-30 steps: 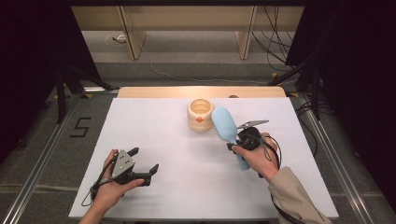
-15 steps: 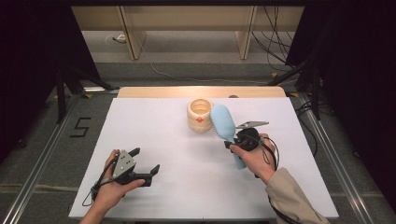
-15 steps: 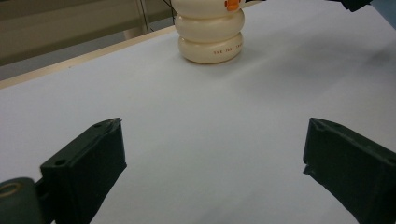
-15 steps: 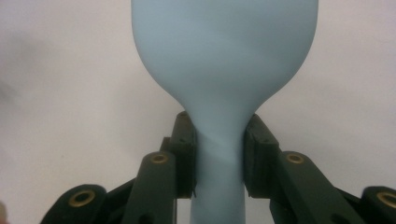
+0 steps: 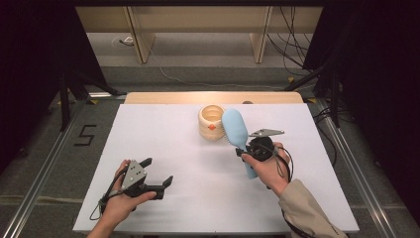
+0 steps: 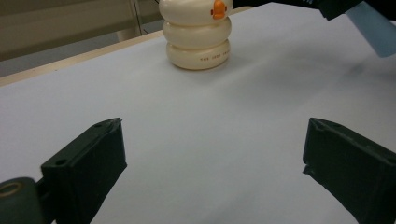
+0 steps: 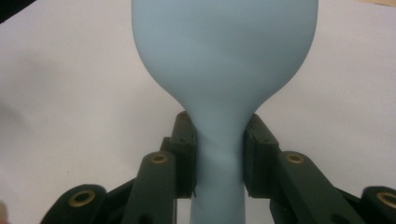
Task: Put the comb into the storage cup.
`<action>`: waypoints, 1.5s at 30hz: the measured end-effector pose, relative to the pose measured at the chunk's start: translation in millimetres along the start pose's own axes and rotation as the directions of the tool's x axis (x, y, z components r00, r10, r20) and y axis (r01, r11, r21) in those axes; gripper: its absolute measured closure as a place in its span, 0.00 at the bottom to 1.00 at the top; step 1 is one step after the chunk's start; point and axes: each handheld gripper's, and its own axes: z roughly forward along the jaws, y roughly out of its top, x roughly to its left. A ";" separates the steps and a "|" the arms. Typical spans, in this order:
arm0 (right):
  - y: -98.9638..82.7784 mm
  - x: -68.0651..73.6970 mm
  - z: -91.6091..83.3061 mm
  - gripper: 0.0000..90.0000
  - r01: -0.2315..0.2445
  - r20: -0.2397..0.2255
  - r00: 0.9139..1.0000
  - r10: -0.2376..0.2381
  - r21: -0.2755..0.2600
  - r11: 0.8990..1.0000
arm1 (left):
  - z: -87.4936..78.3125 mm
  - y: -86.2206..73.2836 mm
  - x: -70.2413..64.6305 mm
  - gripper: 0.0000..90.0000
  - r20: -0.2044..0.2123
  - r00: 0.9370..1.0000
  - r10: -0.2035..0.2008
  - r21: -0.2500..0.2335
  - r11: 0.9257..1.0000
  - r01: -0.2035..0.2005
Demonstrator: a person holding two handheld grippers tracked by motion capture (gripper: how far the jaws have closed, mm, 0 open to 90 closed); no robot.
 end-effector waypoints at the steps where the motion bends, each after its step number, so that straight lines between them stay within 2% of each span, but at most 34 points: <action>1: 0.2 0.7 0.0 0.78 -0.004 -0.001 1.000 0.004 -0.007 1.000 | 0.1 0.4 -0.6 0.06 0.003 1.000 -0.005 -0.001 1.000 0.005; 3: 0.6 1.6 -0.4 0.78 -0.006 -0.001 1.000 0.006 -0.016 1.000 | 0.5 1.1 -2.5 0.06 0.016 1.000 -0.020 -0.003 1.000 0.020; 10: 1.3 4.8 -0.3 0.78 -0.009 -0.007 1.000 0.009 -0.037 0.999 | 2.1 3.6 -8.5 0.07 0.043 0.999 -0.033 -0.006 0.999 0.033; 17: 2.1 8.9 0.8 0.78 -0.004 -0.013 1.000 0.003 -0.067 0.998 | 7.4 11.6 -18.5 0.07 0.088 0.995 -0.047 -0.020 0.999 0.049; 22: 2.3 13.7 3.2 0.78 -0.003 -0.019 1.000 0.002 -0.072 0.997 | 14.1 19.4 -26.6 0.08 0.100 0.993 -0.061 -0.012 0.998 0.062; 27: 3.1 18.5 5.2 0.78 0.008 -0.027 1.000 -0.009 -0.069 0.998 | 25.3 28.0 -35.6 0.08 0.141 0.986 -0.086 0.001 0.996 0.087; 38: 7.6 27.2 5.7 0.78 0.014 -0.041 0.999 -0.018 -0.095 0.995 | 56.4 43.4 -59.4 0.09 0.207 0.975 -0.075 0.020 0.997 0.073; 45: 8.1 32.3 7.2 0.78 0.018 -0.048 0.999 -0.023 -0.101 0.995 | 71.6 47.3 -69.1 0.10 0.242 0.966 -0.092 0.034 0.996 0.087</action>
